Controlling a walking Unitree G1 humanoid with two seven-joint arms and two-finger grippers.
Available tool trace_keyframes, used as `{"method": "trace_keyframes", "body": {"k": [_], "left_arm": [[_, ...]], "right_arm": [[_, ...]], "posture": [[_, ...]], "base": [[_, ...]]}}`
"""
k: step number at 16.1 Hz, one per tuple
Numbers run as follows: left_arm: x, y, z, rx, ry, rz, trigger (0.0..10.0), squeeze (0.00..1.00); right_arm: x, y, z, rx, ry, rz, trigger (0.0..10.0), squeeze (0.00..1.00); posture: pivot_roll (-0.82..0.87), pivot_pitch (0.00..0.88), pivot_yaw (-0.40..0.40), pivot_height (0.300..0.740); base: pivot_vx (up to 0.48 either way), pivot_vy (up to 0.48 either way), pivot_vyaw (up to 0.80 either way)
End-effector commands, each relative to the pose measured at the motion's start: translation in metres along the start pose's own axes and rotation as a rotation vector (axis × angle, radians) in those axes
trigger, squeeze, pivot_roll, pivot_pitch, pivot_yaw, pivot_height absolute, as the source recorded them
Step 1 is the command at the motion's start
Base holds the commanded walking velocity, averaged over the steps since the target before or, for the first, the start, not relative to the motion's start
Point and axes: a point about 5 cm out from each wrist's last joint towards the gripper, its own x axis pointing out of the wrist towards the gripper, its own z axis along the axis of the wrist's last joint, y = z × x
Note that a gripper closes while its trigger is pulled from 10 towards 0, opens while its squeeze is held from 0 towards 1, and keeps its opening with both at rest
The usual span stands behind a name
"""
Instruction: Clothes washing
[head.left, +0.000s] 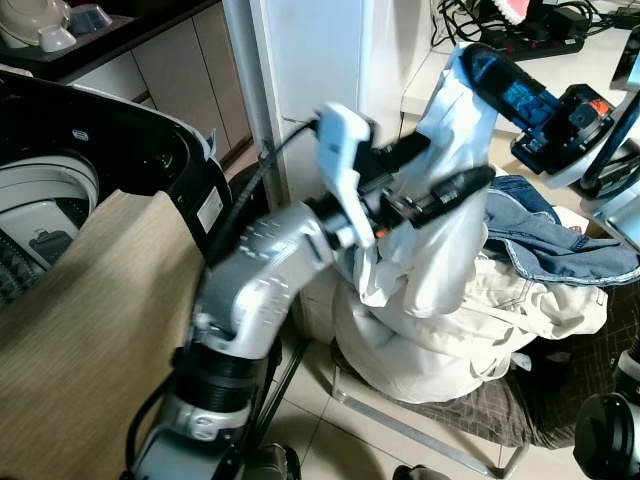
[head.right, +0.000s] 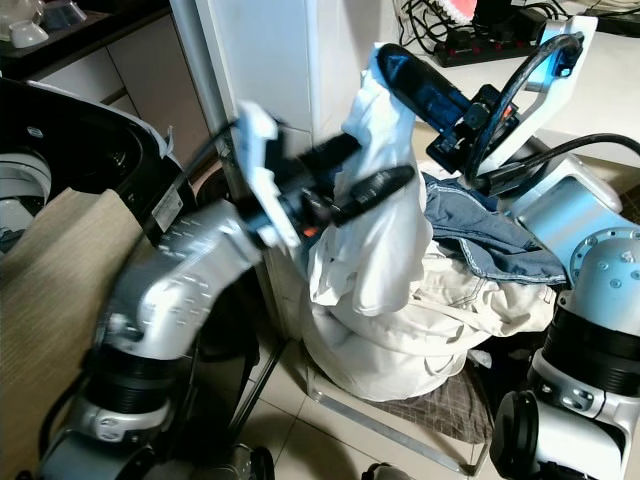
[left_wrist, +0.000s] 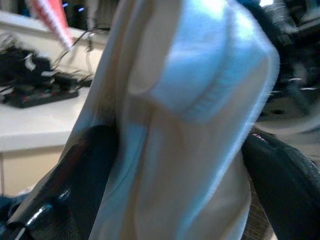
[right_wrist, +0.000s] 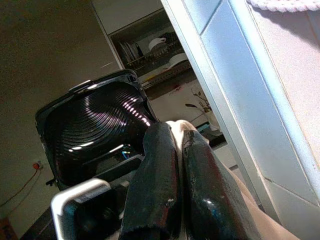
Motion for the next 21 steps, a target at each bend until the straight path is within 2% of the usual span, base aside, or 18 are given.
{"method": "trace_keyframes", "body": {"k": [1,3,4,5,10,21], "left_arm": [[0.0020,-0.0012,0.0008,-0.004,-0.015,0.006,10.0,0.00],[0.0025,-0.0034,0.0041,-0.041,-0.046,-0.008,10.0,0.00],[0.0011,-0.0038,0.0028,-0.044,-0.042,-0.027,1.6,0.00],[0.0010,-0.0038,0.0024,-0.047,-0.043,-0.032,0.0,0.00],[0.0009,-0.0042,0.0002,-0.080,-0.039,-0.030,0.0,0.00],[-0.0009,-0.0008,-0.0046,-0.075,-0.015,-0.012,0.0,0.00]], "right_arm": [[0.0024,0.0073,-0.0014,-0.010,0.014,0.031,0.0,0.00],[0.0017,0.0069,-0.0025,-0.010,0.018,0.025,0.0,0.00],[0.0018,0.0064,-0.0021,-0.011,0.013,0.019,0.0,0.00],[0.0019,0.0063,-0.0019,-0.011,0.011,0.018,0.0,0.00],[0.0035,0.0068,-0.0048,-0.006,0.012,0.023,0.0,0.00],[0.0058,0.0093,-0.0074,-0.003,0.013,0.026,0.0,0.00]], "posture": [[-0.10,0.035,0.088,0.740],[-0.10,0.035,0.089,0.740],[-0.10,0.038,0.086,0.740],[-0.10,0.038,0.086,0.740],[-0.10,0.034,0.091,0.740],[-0.10,0.029,0.095,0.740]], "base": [[0.000,0.000,0.00],[0.000,0.000,0.00],[0.000,0.000,0.00],[0.000,0.000,0.00],[0.000,0.000,0.00],[0.000,0.000,0.00]]}}
